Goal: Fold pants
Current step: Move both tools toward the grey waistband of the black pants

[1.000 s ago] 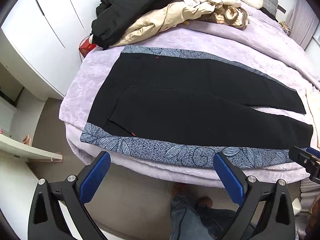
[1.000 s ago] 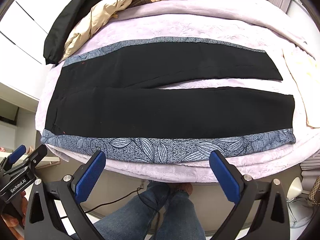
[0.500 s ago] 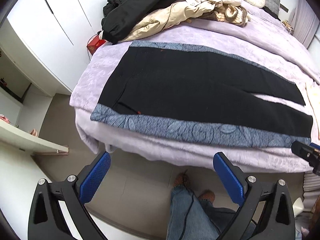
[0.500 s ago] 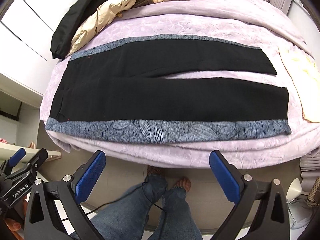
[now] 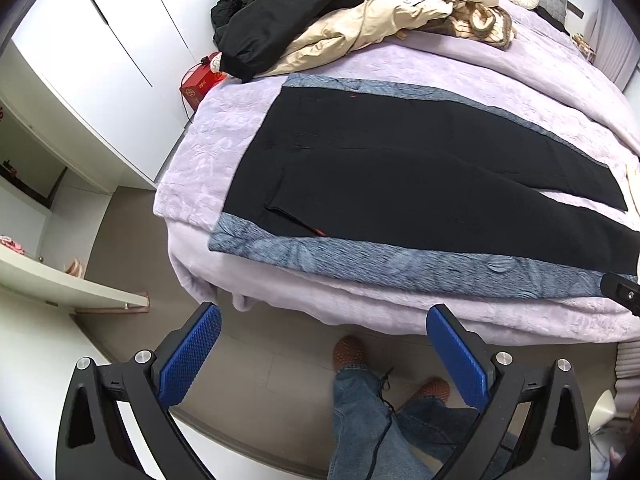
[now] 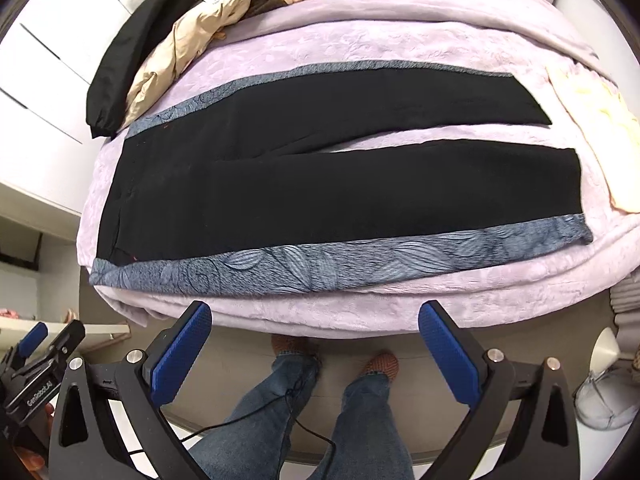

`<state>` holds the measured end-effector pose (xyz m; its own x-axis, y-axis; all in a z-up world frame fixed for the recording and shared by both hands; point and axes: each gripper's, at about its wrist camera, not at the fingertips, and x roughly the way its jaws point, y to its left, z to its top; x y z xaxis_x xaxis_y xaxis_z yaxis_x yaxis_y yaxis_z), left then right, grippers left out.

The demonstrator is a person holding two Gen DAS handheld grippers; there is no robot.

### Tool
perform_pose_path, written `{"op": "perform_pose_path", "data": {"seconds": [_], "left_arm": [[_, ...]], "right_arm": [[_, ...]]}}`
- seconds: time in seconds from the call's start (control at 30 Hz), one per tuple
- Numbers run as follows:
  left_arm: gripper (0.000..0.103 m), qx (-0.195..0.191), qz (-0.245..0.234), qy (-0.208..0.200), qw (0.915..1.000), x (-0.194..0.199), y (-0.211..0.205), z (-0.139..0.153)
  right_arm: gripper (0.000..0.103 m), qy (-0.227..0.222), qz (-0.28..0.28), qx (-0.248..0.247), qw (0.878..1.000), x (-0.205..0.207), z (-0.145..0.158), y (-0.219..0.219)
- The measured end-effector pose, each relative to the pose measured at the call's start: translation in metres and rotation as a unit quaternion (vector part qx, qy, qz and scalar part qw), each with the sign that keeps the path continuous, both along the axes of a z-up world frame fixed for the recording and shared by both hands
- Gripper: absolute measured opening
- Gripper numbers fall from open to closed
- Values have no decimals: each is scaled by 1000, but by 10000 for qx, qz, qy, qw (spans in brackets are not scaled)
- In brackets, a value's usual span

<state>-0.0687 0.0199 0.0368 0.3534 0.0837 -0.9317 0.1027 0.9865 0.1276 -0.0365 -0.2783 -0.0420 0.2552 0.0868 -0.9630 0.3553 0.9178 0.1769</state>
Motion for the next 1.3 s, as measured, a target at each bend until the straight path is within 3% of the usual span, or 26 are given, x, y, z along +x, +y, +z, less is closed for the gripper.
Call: {"op": "perform_pose_path", "data": {"seconds": [0.37,0.57,0.93,1.3], "left_arm": [[103,192,-97,28,9998,63,47,-14],[103,98,-173,116,9997,83,57,-21],[103,55,-257,466,9986,100,54,-48],[103,96,-252,809,9964,109,69,-83]], "right_arm": [[103,174,-289,20,9994,47,-21,41],[103,239,-230,-118,9994,63,-19,54],[103,567,-331,-204,9976,67,-33,49],[103,956,-221,-170,9950,72,-67,53]]}}
